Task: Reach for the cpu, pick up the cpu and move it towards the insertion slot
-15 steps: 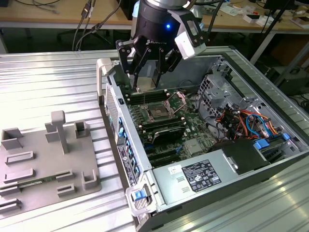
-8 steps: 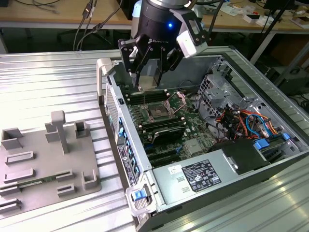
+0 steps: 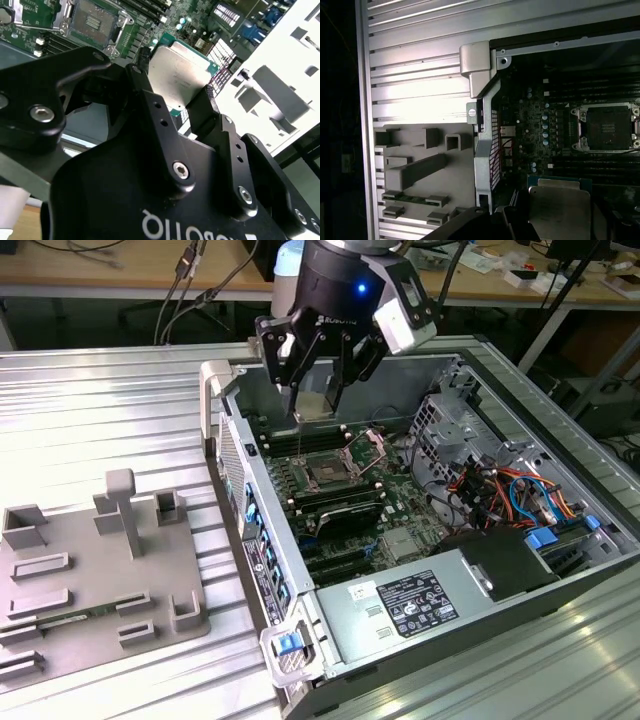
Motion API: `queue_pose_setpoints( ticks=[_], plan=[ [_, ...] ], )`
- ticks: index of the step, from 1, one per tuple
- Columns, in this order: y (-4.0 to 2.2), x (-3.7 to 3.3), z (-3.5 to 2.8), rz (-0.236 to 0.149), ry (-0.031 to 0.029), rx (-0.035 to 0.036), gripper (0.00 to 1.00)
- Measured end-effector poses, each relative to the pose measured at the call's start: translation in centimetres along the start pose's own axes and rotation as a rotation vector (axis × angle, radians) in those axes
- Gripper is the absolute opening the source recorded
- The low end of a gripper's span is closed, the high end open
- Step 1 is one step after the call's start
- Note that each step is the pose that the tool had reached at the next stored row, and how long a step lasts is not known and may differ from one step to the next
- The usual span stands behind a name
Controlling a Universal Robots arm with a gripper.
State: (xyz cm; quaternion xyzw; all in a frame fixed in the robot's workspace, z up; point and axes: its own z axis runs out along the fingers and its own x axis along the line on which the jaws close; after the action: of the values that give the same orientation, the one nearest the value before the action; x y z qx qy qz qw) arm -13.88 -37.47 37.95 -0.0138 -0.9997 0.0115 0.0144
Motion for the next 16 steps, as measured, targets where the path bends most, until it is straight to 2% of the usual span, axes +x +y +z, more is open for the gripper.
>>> queue_pose_setpoints(
  ticks=[4, 7, 11, 16],
  plan=[
    [0.88, -0.57, 0.0, 0.0, -0.0001, -0.0001, 0.55],
    [1.43, -1.4, -0.03, 0.0, 0.0, 0.0001, 0.55],
    [2.21, -2.61, -0.05, 0.0, 0.0, 0.0002, 0.55],
    [3.67, -4.65, -0.08, -0.003, -0.0002, 0.0001, 0.55]
  ],
)
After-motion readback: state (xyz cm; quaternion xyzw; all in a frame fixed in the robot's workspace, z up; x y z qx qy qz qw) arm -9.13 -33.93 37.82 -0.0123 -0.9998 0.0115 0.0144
